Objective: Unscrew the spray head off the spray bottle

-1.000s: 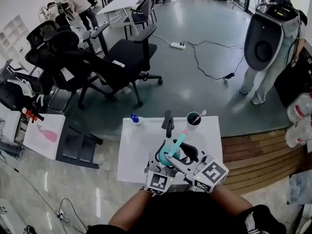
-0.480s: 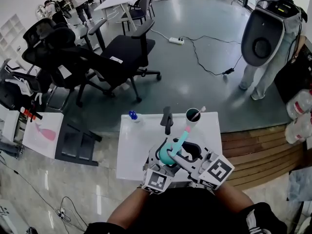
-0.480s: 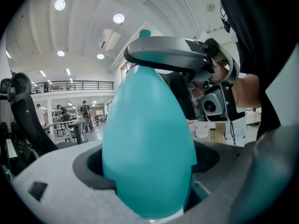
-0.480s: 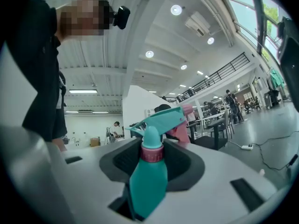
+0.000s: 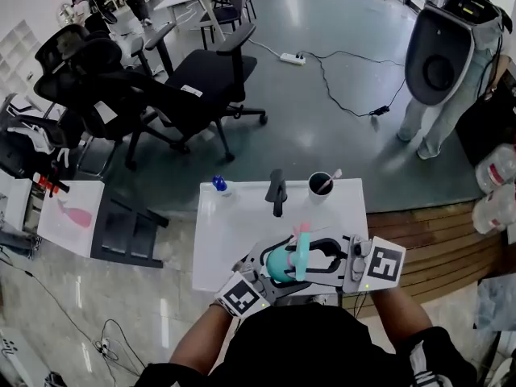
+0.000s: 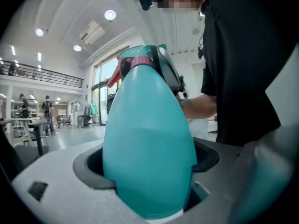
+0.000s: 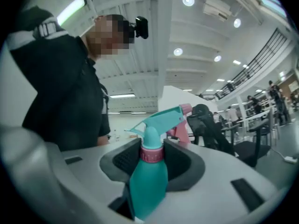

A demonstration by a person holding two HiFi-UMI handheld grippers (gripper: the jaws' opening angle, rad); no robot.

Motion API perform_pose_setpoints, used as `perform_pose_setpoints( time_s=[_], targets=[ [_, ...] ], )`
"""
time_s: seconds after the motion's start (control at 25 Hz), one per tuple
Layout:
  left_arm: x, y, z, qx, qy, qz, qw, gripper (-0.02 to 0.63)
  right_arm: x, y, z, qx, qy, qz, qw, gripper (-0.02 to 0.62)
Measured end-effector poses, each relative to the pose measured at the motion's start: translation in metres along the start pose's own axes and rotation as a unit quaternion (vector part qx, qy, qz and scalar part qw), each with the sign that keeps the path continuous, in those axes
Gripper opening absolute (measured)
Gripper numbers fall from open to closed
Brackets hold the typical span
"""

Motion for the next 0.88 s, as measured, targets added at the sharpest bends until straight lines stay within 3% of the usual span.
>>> perform_pose_setpoints(
  time_s=[0.2,0.32,0.4,0.48,0.52,0.64,0.72,0.88],
  targets=[
    [0.016,-0.024,0.009,0.040,0.091,-0.015,0.9949,0.462,-0.004,-0.014,-0.008,-0.021,-0.135,0.005,0.991,0.152],
    [0.016,-0.029,0.010,0.062,0.092,-0.029,0.9934,0.462,-0.002,-0.017,-0.005,-0.004,-0.154,0.012,0.988,0.160],
    [0.008,-0.025,0.008,0.064,0.041,-0.046,0.9960,0.462,0.002,-0.014,0.000,0.014,-0.112,0.015,0.994,0.172],
    [-0.004,-0.013,0.003,0.033,-0.032,-0.046,0.9979,0.463,0.008,-0.008,0.003,0.025,-0.046,0.026,0.998,0.247],
    [-0.010,-0.006,-0.001,0.009,-0.071,-0.038,0.9967,0.462,0.012,-0.004,0.003,0.030,-0.009,0.031,0.999,0.250],
    [-0.027,0.008,-0.012,-0.040,-0.190,-0.045,0.9799,0.462,0.024,0.011,-0.001,0.044,0.103,0.038,0.993,0.253],
    [-0.035,0.012,-0.017,-0.059,-0.248,-0.053,0.9656,0.462,0.027,0.014,-0.002,0.046,0.161,0.051,0.985,0.250],
    [-0.036,0.025,-0.016,-0.095,-0.301,-0.052,0.9475,0.462,0.023,0.014,0.003,0.040,0.217,0.052,0.974,0.229]
  ],
)
Point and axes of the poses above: the fingertips, and each gripper's own axes: z forward along the fingers, x to its right, y out of its underside, the point moved 9 cm from there along -z, backward along the fingers, and after that the axes turned 11 degrees about y, right-handed, at the moved point
